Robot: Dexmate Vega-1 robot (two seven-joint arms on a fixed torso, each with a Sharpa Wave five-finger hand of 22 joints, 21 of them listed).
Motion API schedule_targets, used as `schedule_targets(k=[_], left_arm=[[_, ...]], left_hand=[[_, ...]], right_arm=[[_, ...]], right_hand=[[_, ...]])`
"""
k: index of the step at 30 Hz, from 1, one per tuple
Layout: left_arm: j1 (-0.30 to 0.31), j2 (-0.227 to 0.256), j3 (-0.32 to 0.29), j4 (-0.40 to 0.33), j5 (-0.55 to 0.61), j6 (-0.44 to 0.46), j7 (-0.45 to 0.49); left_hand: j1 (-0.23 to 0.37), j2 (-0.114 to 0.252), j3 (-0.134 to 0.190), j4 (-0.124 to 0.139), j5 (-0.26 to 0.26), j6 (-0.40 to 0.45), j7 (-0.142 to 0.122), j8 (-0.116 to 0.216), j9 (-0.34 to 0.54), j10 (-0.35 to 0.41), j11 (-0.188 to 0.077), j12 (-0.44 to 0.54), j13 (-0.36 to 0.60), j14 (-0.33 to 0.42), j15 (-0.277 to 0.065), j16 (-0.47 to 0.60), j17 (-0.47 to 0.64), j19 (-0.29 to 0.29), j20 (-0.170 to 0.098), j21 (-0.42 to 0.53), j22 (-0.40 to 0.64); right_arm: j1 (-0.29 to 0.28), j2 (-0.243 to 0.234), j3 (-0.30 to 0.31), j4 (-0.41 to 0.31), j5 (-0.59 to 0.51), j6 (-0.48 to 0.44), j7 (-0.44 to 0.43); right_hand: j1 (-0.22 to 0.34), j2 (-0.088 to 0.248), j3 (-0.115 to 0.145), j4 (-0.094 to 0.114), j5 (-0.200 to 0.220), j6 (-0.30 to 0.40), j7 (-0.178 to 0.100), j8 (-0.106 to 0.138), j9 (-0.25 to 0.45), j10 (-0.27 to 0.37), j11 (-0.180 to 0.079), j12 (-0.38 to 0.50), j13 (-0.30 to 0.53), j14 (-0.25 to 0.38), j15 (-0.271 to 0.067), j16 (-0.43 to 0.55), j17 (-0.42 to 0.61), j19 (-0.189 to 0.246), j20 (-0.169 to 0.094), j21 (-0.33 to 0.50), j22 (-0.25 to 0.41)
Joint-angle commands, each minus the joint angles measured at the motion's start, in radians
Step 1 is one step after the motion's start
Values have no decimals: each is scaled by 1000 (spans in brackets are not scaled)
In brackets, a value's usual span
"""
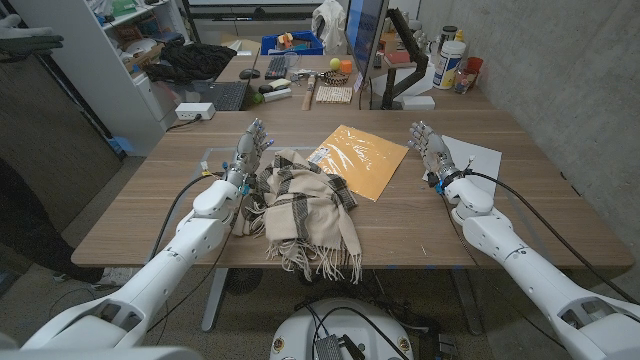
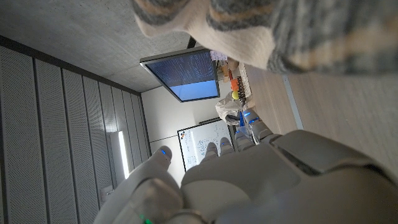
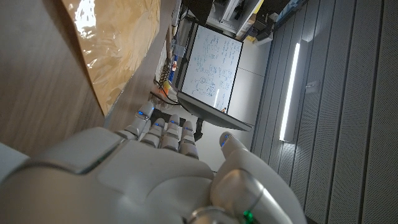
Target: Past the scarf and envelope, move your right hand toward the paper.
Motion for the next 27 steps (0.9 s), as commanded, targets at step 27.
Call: schedule_targets(k=[27], left_arm=[[27,-290,-345,1,340,131,-222]], left_hand=[[2,42,1,0,7,-147,-6,9,3,-157,1,7,4,-197,-10,7,5,-222,-17,3,3]], right_arm=[[-10,123,188,-25,-410,-44,40]], right_hand=[[33,37,12,-25,5,34,-6,14,5,22,2,9,2,1,4,5,-4,-13,-46,-4,2]])
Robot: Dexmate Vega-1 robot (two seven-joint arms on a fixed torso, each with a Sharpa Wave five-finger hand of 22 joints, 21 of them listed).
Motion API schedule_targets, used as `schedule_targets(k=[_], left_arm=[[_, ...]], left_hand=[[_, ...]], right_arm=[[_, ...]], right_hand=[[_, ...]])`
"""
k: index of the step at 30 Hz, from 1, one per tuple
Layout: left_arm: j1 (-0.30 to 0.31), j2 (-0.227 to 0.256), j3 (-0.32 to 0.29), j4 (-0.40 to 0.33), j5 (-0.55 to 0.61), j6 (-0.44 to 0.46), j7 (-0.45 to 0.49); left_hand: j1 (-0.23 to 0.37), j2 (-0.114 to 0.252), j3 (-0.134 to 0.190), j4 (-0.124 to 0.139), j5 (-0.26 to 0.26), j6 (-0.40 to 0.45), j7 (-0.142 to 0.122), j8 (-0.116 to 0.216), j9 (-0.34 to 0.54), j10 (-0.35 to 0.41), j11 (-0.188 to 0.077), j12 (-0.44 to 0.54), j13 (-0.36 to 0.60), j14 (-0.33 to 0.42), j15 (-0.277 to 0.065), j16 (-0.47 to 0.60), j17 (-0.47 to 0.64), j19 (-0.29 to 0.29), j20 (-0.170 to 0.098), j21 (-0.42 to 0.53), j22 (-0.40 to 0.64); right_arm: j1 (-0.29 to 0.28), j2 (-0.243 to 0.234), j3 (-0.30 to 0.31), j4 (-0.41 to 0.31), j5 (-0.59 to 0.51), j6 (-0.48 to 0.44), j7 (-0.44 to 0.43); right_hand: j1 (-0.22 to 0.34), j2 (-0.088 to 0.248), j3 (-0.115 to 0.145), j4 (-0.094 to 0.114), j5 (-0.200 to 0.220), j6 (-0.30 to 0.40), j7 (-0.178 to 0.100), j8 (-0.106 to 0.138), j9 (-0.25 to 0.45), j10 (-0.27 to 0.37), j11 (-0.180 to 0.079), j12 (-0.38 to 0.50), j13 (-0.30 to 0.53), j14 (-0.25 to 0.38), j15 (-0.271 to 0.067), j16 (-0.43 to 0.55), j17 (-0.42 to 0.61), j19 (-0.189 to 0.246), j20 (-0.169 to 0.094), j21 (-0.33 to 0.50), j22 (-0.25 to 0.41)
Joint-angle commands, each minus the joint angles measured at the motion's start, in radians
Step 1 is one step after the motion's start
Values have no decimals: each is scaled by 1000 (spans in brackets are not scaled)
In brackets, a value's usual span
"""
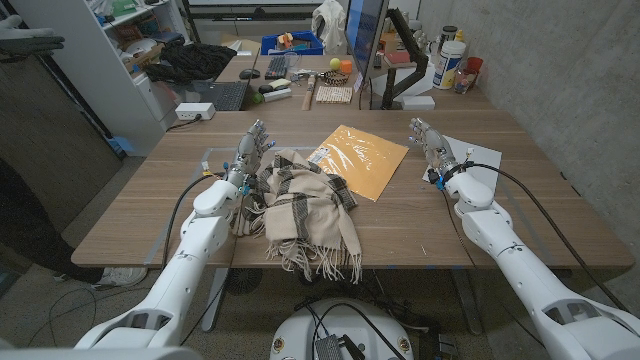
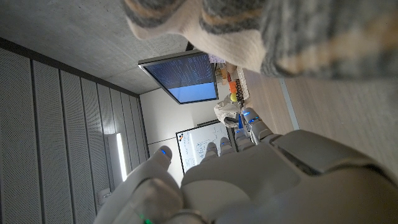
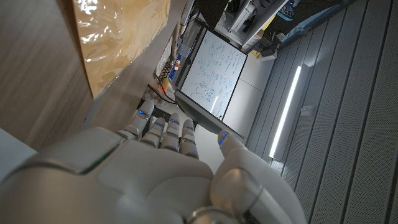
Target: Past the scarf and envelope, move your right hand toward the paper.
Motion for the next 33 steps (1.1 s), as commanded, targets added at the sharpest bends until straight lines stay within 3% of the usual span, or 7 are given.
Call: schedule_targets(k=[1,33], left_arm=[[-2,-59,-65,0,65,18,-40],[3,-93,-107,-11,105,28,-63]], left_hand=[[2,42,1,0,7,-147,-6,5,4,-157,1,4,5,-198,-10,7,5,-222,-17,1,3],[3,41,-4,-1,8,-143,-5,5,4,-156,0,5,5,-196,-8,7,5,-220,-16,-2,3]], right_arm=[[2,10,27,-14,-116,10,-13],[19,-41,19,-79,-348,-1,-92]], right_hand=[[16,34,1,-9,5,9,-3,6,5,9,0,10,4,1,3,5,-1,-13,-45,-7,3],[48,40,13,-35,4,30,-5,8,5,21,-3,13,3,12,0,5,-4,4,-46,-18,2]])
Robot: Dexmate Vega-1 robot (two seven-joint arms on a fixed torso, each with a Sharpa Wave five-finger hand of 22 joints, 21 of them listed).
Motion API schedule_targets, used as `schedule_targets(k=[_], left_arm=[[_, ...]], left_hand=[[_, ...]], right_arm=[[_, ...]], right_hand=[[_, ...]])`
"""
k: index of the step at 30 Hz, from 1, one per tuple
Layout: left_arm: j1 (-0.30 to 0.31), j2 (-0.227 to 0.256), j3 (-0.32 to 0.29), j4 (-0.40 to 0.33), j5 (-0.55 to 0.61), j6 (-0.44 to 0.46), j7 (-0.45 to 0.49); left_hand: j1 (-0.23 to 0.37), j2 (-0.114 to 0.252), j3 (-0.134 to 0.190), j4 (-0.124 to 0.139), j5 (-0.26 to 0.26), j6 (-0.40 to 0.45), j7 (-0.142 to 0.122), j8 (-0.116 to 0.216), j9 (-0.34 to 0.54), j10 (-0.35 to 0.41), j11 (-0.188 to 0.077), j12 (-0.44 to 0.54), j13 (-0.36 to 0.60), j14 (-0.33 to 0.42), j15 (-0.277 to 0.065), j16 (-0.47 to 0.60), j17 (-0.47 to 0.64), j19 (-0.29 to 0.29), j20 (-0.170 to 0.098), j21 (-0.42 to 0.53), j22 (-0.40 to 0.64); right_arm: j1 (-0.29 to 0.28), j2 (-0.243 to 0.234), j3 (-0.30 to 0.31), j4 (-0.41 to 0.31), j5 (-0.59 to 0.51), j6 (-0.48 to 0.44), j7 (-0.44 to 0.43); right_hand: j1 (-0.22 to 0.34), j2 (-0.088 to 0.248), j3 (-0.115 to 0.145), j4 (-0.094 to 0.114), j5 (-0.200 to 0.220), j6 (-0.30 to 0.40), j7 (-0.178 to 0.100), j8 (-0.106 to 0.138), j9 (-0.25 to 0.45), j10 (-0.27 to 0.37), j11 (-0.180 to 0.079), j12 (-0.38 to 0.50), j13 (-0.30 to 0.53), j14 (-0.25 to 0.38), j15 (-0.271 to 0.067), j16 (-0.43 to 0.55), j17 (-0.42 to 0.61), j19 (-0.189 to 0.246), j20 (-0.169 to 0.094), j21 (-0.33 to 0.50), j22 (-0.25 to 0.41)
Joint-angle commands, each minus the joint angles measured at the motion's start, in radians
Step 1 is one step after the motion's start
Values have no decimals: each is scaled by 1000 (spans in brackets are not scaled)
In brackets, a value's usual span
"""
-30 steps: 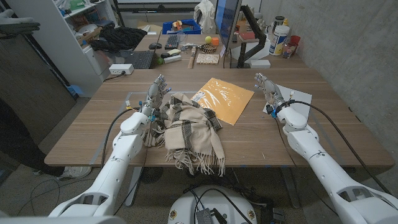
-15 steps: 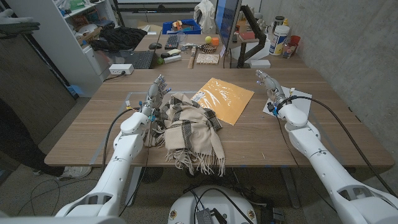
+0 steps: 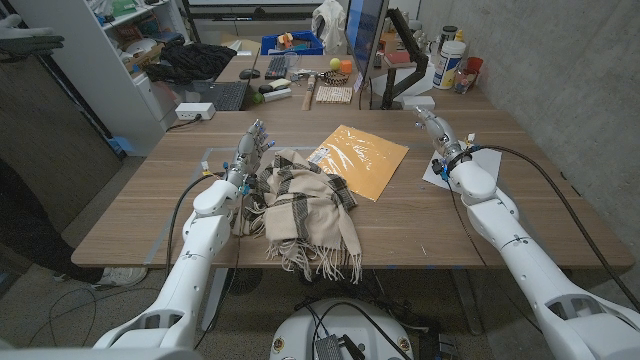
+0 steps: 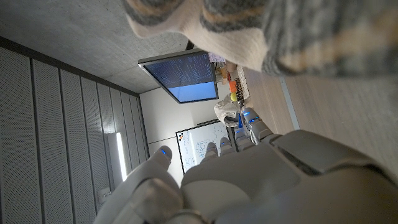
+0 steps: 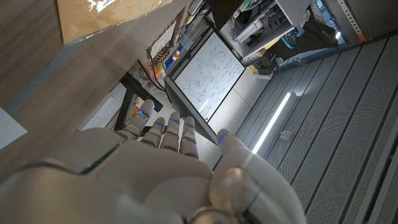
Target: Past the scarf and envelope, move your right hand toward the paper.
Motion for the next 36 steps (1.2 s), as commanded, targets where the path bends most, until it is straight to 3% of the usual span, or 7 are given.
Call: schedule_targets(k=[1,15,36], left_arm=[[2,-8,-10,-3,11,4,-5],[-3,-12,-11,2,16,7,-9],[-11,-18,-6,14,21,8,-11]], left_hand=[[3,41,-4,-1,4,-144,-6,5,4,-157,0,4,5,-196,-9,7,5,-220,-17,-2,3],[4,42,-6,-1,5,-143,-5,5,4,-158,1,4,5,-196,-7,7,5,-220,-16,-4,3],[4,42,-9,-1,5,-138,-5,6,4,-158,1,4,5,-196,-8,6,5,-219,-15,-6,3]], right_arm=[[6,-28,-10,-26,-95,-18,-32],[20,-71,-23,-37,-163,-30,-16],[38,-144,-41,-65,-256,-36,16]], right_hand=[[15,27,5,-12,4,14,0,8,5,14,-1,5,3,9,-5,5,0,4,-46,-3,2],[40,29,15,-31,1,27,-10,9,5,23,-4,7,3,18,-7,4,0,13,-47,-10,3],[55,34,20,-40,-2,44,-14,11,6,34,-5,9,3,27,-10,6,2,22,-49,-17,3]])
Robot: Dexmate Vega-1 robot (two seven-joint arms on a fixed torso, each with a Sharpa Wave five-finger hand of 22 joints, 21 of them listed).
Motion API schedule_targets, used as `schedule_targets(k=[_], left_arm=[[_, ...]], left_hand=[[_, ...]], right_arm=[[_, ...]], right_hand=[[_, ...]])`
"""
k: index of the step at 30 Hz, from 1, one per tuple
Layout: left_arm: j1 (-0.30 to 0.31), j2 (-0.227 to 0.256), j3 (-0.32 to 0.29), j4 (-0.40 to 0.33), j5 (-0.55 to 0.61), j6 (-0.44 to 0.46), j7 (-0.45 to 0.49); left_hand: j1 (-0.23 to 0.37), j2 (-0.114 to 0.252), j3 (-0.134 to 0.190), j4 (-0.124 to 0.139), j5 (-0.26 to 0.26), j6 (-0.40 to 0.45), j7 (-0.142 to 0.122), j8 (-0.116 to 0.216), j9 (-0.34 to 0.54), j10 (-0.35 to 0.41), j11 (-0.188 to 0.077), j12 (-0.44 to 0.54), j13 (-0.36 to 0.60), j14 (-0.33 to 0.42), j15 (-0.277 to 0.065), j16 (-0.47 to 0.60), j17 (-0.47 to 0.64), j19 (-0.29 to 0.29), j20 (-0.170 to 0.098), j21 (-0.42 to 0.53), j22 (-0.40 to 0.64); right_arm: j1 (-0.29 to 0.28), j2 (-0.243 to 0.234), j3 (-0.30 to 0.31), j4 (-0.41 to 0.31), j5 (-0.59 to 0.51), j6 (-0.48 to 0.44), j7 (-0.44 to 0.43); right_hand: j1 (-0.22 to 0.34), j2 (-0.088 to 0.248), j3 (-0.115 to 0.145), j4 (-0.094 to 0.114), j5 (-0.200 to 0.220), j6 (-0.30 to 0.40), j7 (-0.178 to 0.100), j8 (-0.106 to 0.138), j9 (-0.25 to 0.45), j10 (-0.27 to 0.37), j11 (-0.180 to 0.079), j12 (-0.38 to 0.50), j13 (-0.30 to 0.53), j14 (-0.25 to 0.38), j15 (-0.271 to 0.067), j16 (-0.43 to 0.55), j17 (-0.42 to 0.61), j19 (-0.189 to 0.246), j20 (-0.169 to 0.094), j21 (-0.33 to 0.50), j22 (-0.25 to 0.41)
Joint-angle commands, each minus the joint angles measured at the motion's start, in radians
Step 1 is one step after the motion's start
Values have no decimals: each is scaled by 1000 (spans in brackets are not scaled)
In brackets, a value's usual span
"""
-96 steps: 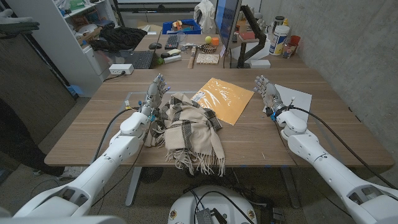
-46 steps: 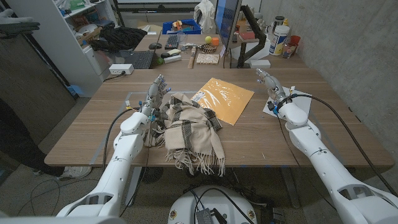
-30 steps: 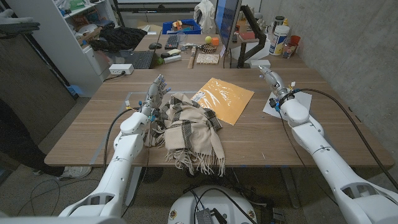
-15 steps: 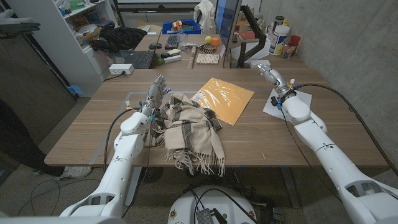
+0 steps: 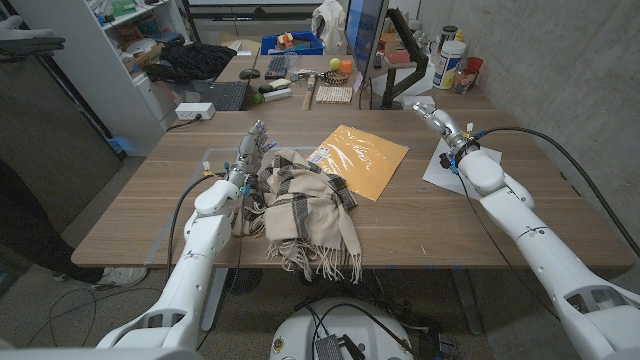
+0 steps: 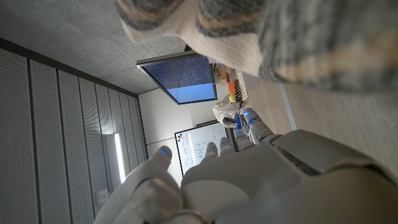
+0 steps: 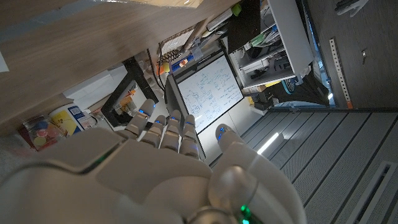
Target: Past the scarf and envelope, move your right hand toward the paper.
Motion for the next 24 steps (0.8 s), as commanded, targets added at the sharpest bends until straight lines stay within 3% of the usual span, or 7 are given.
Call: schedule_targets(k=[1,24], left_arm=[[-4,-3,3,7,3,-1,-2],[-17,-3,8,22,4,0,-10]], left_hand=[[4,42,-5,3,6,-138,-5,6,4,-157,1,4,5,-196,-8,3,5,-219,-15,-2,3],[5,43,-7,3,6,-134,-4,6,5,-157,2,4,5,-196,-7,3,5,-218,-14,-4,4]], right_arm=[[9,-42,-11,-22,-56,-4,19],[14,-118,-26,-85,-175,-44,46]], right_hand=[[16,18,5,-8,-2,13,0,11,6,9,-2,8,3,9,-3,6,1,6,-49,-2,3],[43,29,18,-20,-1,42,-12,15,7,29,-15,12,2,32,-13,10,2,23,-53,-8,4]])
